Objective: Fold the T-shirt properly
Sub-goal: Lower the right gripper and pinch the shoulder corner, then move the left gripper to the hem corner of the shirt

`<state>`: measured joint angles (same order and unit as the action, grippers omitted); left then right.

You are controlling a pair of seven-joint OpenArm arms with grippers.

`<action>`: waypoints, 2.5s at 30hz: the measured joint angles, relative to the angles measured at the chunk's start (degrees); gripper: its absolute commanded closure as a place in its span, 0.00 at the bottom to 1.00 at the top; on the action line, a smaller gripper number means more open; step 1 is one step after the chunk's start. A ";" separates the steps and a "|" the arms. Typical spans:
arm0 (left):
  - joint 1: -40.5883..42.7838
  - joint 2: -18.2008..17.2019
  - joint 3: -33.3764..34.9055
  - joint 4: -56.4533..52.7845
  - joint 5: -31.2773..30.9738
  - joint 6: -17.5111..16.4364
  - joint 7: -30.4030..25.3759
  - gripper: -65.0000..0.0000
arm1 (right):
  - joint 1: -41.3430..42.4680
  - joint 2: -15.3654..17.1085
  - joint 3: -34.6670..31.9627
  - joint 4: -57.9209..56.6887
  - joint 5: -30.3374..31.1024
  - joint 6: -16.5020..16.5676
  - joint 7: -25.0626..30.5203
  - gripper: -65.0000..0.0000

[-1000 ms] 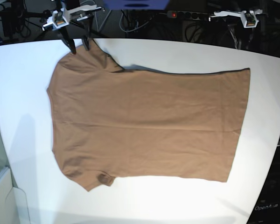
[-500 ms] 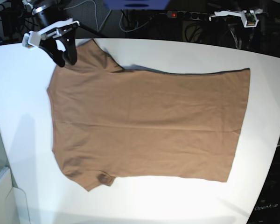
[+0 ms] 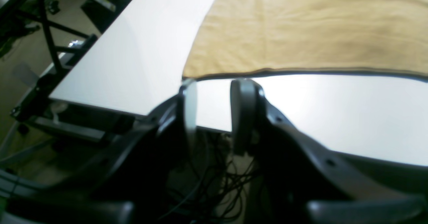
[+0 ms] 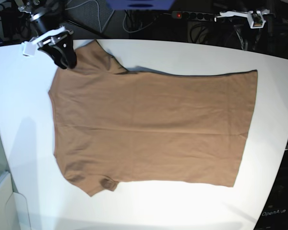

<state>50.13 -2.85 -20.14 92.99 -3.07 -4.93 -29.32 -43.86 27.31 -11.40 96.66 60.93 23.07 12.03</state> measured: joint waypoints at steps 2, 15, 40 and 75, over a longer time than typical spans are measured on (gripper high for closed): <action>0.07 -0.02 -0.02 -0.02 0.00 0.02 0.02 0.74 | 0.76 -0.07 0.00 -1.97 1.68 1.22 -1.81 0.60; 0.09 0.00 -0.02 -0.04 0.00 0.02 0.02 0.74 | 2.43 -0.02 0.28 -4.31 6.27 3.21 -4.98 0.58; 0.04 0.00 -0.02 -0.07 0.00 0.02 0.02 0.74 | 3.23 1.42 0.00 -11.61 9.57 3.08 -4.98 0.30; -0.87 -0.35 -0.02 0.52 -0.02 -0.04 11.23 0.74 | 8.41 0.63 -4.22 -11.65 9.62 2.82 -9.68 0.99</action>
<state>49.25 -3.20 -20.16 93.51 -3.09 -4.97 -18.09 -35.44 27.94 -15.62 85.01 70.54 25.89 2.35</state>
